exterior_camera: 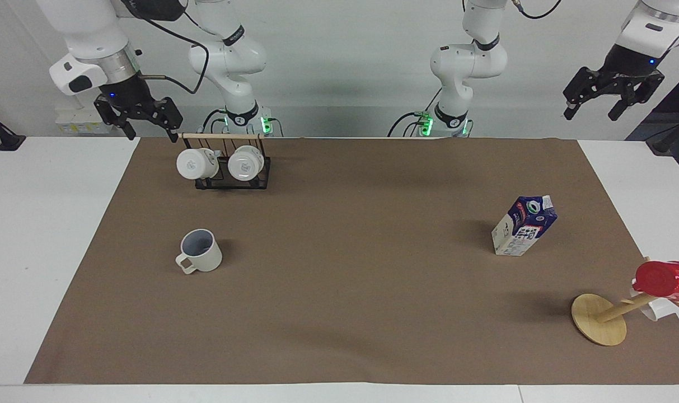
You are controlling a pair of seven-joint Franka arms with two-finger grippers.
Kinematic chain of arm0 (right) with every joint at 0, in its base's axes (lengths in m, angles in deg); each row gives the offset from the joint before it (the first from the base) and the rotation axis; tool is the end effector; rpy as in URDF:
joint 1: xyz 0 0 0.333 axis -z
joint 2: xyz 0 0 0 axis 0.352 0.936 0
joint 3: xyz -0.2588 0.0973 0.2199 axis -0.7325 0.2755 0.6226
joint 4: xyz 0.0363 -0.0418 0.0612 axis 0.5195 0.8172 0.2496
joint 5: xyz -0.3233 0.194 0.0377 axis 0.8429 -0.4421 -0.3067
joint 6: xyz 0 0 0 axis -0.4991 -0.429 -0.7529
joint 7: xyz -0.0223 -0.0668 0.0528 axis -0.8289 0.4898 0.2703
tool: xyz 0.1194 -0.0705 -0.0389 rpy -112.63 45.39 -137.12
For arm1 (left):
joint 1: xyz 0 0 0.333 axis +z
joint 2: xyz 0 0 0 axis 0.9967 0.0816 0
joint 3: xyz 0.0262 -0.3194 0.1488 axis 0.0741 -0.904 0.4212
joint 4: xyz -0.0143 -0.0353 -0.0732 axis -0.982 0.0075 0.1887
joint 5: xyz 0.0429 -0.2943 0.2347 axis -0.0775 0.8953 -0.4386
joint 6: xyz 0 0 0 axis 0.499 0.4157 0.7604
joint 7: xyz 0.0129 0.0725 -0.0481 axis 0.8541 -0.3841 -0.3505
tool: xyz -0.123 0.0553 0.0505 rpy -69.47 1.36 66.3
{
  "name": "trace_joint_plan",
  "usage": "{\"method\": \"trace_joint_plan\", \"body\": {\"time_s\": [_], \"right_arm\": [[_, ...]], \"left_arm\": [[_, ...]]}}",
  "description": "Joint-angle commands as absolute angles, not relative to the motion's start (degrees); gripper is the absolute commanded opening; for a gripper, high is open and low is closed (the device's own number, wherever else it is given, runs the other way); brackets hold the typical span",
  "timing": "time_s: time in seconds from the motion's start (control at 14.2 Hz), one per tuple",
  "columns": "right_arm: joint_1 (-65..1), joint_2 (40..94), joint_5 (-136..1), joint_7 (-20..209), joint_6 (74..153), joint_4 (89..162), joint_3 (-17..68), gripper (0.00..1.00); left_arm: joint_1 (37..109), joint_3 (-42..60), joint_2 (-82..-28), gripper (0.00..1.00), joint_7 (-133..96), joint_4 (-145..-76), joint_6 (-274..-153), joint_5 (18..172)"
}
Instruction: Place cup and milk on table
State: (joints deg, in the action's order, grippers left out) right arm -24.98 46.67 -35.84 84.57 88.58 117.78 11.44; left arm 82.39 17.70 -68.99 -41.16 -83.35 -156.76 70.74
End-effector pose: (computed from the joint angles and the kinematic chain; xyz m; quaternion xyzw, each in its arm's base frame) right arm 0.5132 -0.0310 0.6220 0.9992 -0.0383 0.0058 0.0055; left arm 0.4993 0.0244 0.7080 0.9988 -0.0373 0.0293 0.0080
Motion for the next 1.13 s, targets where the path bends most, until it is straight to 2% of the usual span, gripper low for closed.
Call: {"method": "trace_joint_plan", "body": {"time_s": [0.0,0.21,0.49,1.06], "right_arm": [[-26.67,47.62,-36.20,83.78,94.80,122.96,11.74,1.00],[-27.82,52.27,-36.20,80.70,99.45,123.75,11.74,1.00],[-29.14,56.77,-36.20,80.52,113.76,131.38,11.74,1.00],[-29.75,64.32,-36.20,86.58,123.28,133.60,11.74,1.00]], "left_arm": [[81.36,18.34,-70.37,1.00,-40.68,-84.72,-156.45,70.79],[81.36,18.34,-70.37,1.00,-40.68,-84.72,-156.45,70.79],[81.36,18.34,-70.37,1.00,-40.68,-84.72,-156.45,70.79],[81.36,18.34,-70.37,1.00,-40.68,-84.72,-156.45,70.79]]}}
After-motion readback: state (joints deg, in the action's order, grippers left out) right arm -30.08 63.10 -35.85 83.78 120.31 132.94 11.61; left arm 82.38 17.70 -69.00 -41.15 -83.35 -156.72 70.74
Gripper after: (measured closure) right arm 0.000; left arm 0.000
